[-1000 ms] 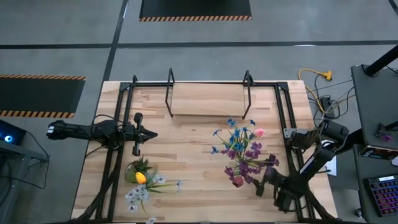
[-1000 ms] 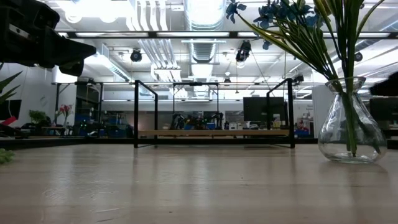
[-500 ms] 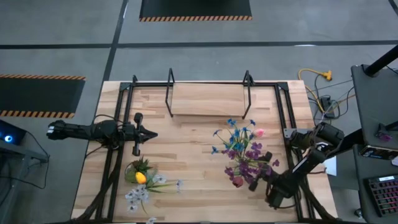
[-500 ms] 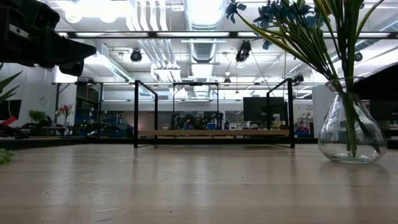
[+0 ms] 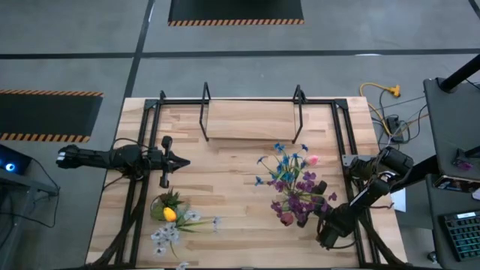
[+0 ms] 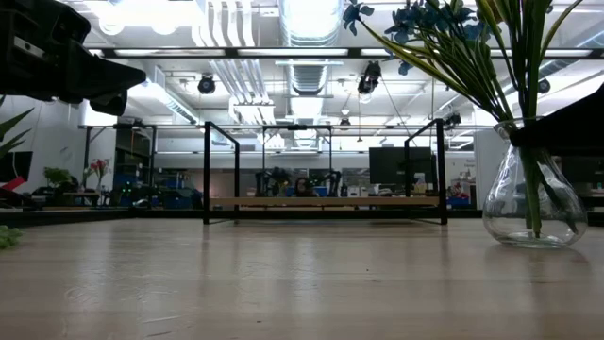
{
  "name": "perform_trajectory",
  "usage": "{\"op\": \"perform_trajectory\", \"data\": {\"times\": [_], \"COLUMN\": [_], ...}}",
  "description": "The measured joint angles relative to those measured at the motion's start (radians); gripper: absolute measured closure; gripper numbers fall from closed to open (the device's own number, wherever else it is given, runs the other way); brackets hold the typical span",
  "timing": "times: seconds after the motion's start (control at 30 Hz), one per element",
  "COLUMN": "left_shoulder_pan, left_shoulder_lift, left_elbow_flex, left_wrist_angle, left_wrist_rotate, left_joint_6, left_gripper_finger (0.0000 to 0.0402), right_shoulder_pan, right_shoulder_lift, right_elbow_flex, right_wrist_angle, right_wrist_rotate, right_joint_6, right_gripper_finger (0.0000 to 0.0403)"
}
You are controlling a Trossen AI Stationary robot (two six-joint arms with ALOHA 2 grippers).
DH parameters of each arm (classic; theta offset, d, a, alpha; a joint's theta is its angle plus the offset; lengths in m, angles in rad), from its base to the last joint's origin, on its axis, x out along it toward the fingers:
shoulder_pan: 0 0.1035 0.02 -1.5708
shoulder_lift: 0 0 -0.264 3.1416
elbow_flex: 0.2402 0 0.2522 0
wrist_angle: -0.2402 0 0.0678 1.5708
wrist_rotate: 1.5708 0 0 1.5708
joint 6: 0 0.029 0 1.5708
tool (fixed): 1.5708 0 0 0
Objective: Pick and place flowers into a vace then onto a shelf
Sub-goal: Put the right transparent vase on the shelf
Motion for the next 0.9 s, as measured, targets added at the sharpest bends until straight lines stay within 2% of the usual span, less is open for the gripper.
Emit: {"op": "perform_trajectory", "data": {"times": [0.4,0.9], "left_shoulder_pan": [0.000,0.000], "left_shoulder_lift": [0.000,0.000], "left_elbow_flex": [0.000,0.000], "left_wrist_angle": [0.000,0.000], "left_wrist_rotate": [0.000,0.000], "left_joint_6": [0.000,0.000], "left_gripper_finger": [0.0402,0.0402], "right_shoulder_pan": [0.000,0.000], "right_shoulder_lift": [0.003,0.003], "right_elbow_flex": [0.000,0.000], "right_wrist_angle": [0.012,0.017], "right_wrist_rotate": [-0.004,0.002], "right_joint_6": [-0.004,-0.004], "right_gripper_finger": [0.0200,0.0301]}}
